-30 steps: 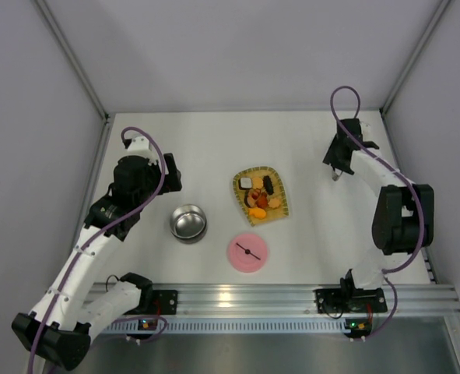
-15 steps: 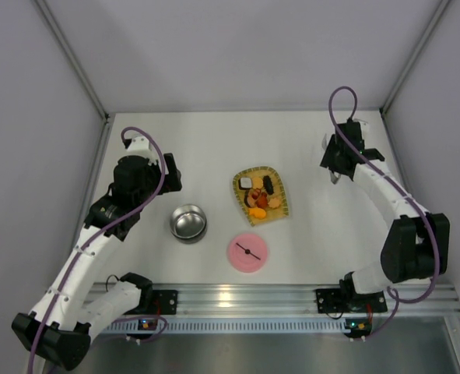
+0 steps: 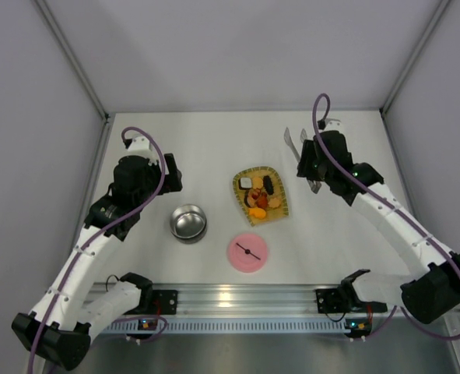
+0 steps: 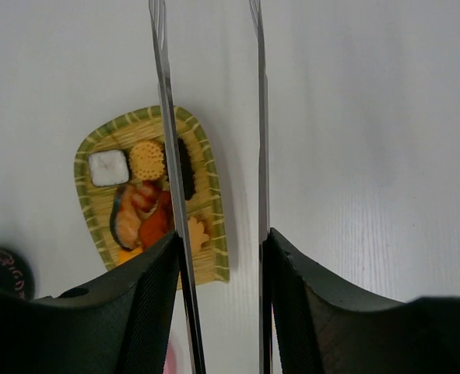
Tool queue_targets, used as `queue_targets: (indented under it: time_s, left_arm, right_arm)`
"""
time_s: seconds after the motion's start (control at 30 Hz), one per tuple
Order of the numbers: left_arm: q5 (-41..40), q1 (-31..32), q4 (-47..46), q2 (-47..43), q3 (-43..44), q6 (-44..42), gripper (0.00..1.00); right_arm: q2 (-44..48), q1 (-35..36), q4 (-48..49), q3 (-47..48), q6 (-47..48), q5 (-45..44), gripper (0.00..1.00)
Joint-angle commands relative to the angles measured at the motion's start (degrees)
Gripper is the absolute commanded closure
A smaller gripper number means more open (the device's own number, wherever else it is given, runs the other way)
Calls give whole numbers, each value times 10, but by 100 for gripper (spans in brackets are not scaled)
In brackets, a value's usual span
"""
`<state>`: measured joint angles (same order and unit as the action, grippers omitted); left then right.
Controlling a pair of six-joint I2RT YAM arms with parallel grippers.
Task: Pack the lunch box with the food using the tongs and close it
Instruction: Pick up the fake food from the plate.
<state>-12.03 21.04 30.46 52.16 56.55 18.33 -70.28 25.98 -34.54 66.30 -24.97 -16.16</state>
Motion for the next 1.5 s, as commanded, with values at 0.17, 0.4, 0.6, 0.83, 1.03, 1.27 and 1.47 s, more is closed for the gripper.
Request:
queue_targets:
  time_s: [0.17, 0.4, 0.6, 0.83, 1.03, 1.27, 1.47]
  left_arm:
    - [1, -3, -8, -4, 1, 0, 1]
    - [-2, -2, -7, -2, 0, 0, 1]
    - [-4, -2, -6, -3, 0, 0, 1]
    - [0, -3, -7, -1, 0, 0, 2]
    - [0, -3, -7, 0, 0, 0, 1]
    - [-1, -3, -6, 0, 0, 0, 1]
    - [-1, -3, -6, -1, 0, 0, 2]
  right_arm:
    - [23, 116, -19, -4, -31, 8, 55]
    - [-14, 195, 6, -14, -58, 8, 54]
    - [-55, 232, 24, -22, -75, 4, 54]
    - [-80, 241, 29, -21, -86, -18, 53]
    - [-107, 241, 28, -1, -88, -35, 51]
    - [-122, 241, 44, -4, -89, -32, 51]
    - [-135, 241, 46, 6, -88, -26, 51]
